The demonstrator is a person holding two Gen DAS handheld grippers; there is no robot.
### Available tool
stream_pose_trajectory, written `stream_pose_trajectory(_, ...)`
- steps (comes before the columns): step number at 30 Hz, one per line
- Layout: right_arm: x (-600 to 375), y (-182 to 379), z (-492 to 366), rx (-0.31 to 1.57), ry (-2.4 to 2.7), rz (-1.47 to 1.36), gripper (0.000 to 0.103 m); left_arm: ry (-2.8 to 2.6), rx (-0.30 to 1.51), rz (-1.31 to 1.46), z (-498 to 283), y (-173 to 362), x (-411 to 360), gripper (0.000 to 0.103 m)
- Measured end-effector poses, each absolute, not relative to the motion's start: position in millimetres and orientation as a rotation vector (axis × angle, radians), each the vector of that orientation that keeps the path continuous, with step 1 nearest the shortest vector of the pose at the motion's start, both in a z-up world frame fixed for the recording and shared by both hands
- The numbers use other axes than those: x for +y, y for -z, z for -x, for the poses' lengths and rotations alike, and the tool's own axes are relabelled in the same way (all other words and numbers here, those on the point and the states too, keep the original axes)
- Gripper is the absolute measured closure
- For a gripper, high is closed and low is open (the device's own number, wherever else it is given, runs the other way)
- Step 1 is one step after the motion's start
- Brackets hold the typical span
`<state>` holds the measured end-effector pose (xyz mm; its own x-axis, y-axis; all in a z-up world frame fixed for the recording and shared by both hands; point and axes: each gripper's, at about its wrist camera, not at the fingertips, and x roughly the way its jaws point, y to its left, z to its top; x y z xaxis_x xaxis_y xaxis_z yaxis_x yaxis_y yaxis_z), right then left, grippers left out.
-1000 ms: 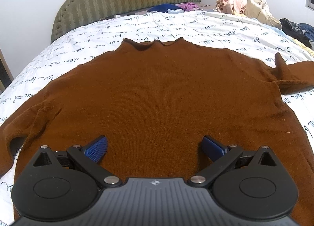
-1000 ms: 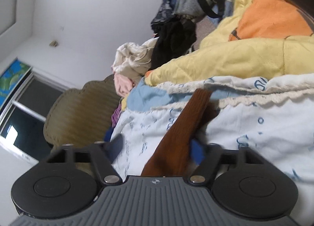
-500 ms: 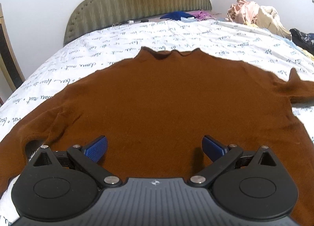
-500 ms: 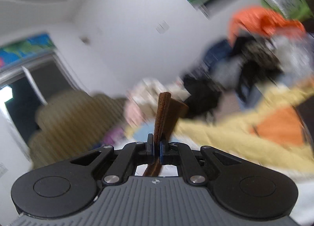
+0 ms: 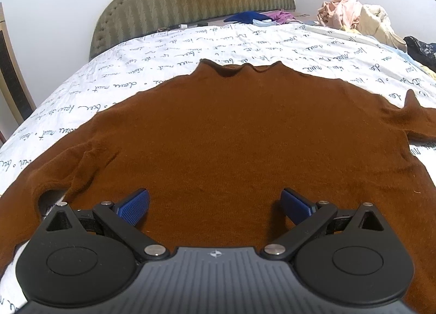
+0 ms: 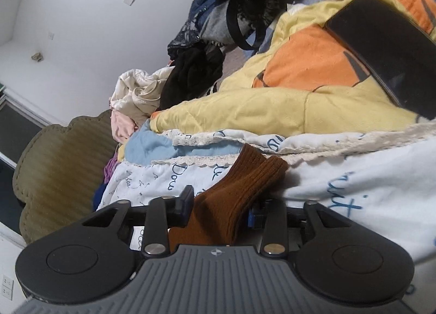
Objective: Fold small clothes
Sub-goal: 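Carry the held sleeve across the sweater body with the right tool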
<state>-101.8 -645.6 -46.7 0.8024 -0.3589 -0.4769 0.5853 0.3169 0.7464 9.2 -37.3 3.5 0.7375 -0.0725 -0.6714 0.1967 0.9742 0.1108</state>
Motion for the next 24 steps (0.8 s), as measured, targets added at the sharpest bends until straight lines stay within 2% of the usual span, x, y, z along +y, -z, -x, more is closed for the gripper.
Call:
stream_pose_trajectory(6, -596, -4, 90, 0.255, 0.656, -0.754, 0.092, 0.077, 0.756, -0.167, -22, -5, -26, 0.0)
stream_pose_trajectory(12, -501, -54, 41, 0.335, 0.479, -0.373, 0.092, 0.043, 0.794, -0.136, -31, 1, -13, 0.0)
stream_pose_trajectory(24, -328, -53, -32, 0.486, 0.1, -0.158, 0.092, 0.034, 0.795, -0.118, -32, 4, -1, 0.0)
